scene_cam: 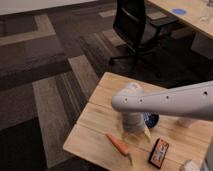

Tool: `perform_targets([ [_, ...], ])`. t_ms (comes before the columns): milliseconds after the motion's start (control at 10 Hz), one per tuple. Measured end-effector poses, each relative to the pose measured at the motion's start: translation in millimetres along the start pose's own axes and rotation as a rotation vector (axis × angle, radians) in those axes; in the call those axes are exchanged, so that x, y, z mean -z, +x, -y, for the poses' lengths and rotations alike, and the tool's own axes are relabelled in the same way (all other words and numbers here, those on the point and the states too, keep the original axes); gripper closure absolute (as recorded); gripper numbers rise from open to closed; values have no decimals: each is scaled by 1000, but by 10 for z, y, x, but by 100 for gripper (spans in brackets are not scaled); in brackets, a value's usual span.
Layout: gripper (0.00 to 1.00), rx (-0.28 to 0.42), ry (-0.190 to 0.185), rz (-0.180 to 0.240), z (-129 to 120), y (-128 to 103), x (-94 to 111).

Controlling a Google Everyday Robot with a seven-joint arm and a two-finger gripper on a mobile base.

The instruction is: Drag the pepper across the table

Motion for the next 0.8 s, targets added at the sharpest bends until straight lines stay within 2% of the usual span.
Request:
perform_targets([
  [200,35,-33,-33,3,64,51,-177],
  [300,35,-39,-42,2,68,59,-284],
  [500,35,-49,-46,6,92,38,-368],
  [800,35,6,-38,6,-59,30,-459],
])
